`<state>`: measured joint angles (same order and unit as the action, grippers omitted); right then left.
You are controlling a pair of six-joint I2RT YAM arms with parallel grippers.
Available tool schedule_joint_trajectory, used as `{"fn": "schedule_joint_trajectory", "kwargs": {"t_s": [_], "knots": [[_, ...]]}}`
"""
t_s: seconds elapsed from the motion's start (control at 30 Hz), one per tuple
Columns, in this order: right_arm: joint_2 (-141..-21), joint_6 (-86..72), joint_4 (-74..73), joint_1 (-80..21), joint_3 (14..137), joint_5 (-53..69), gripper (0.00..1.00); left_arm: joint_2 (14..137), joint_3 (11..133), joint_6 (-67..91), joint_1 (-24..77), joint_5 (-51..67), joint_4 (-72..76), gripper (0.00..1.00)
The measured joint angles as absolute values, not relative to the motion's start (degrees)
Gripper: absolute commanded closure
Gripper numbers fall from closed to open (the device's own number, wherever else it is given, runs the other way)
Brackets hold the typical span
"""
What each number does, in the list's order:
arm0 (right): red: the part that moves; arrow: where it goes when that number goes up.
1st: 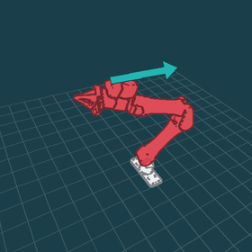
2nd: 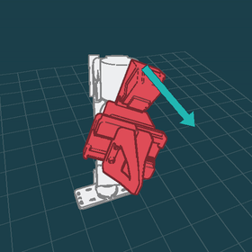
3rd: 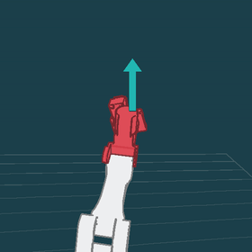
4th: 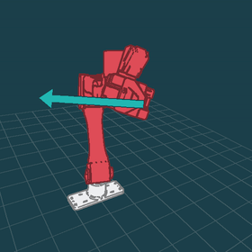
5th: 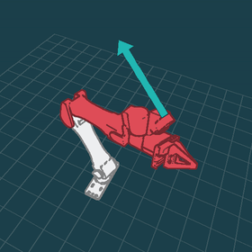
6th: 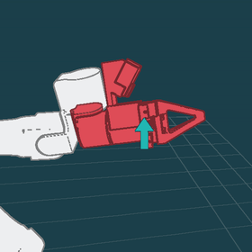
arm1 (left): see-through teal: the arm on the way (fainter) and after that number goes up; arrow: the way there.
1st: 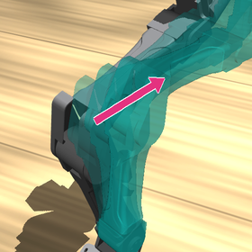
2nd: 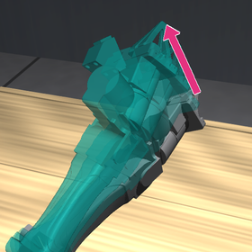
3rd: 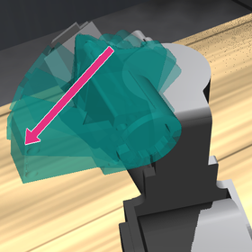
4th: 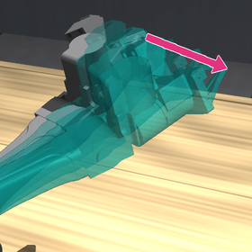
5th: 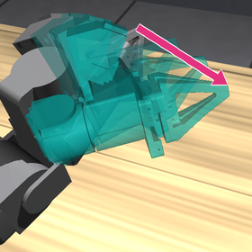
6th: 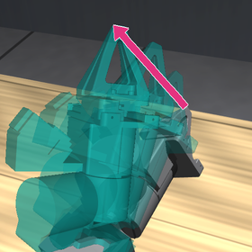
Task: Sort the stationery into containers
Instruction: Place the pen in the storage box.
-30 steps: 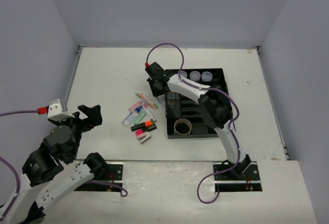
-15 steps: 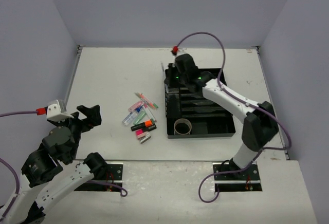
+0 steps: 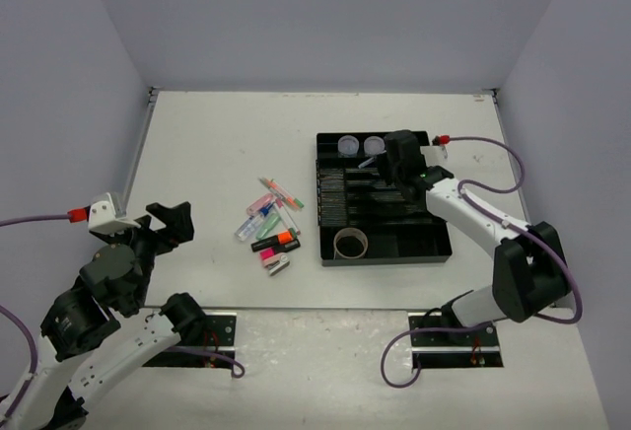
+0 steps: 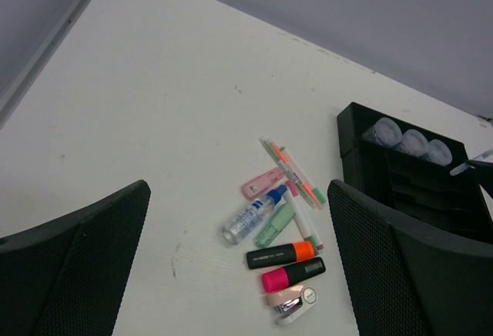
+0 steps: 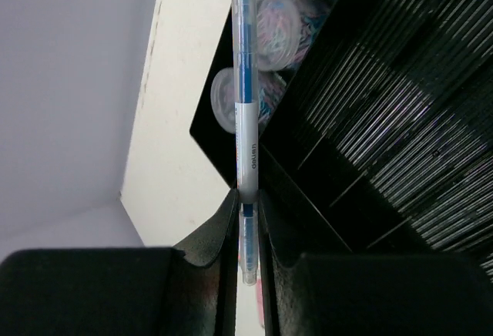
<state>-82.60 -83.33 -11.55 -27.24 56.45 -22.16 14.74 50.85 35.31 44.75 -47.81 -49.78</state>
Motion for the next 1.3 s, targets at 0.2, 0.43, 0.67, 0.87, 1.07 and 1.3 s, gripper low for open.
{"fn": "schedule_joint_trajectory", "kwargs": {"t_s": [0.2,0.43,0.67,0.87,1.07,1.3], "knots": [[-89.50,-98.07,-15.68,-23.70,59.51,-22.24,1.00,14.72,50.85,35.31,44.75,-47.81,-49.78,0.00],[-97.07,-102.15,-18.46,-22.37,65.83,-20.99,1.00,14.72,50.85,35.31,44.75,-47.81,-49.79,0.00],[-99.12,-104.74,-19.74,-22.32,66.85,-19.92,1.00,14.72,50.83,35.31,44.75,-47.81,-49.78,0.00],[-100.37,-106.98,-21.45,-22.31,66.85,-19.86,1.00,14.70,50.83,35.31,44.75,-47.85,-49.78,0.00],[-101.52,-107.85,-22.00,-21.61,66.91,-19.92,0.90,14.70,50.83,35.31,44.75,-48.01,-49.79,0.00],[-103.20,-106.73,-22.65,-20.90,68.55,-19.99,0.59,14.65,50.83,35.31,44.75,-48.03,-49.80,0.00]]}}
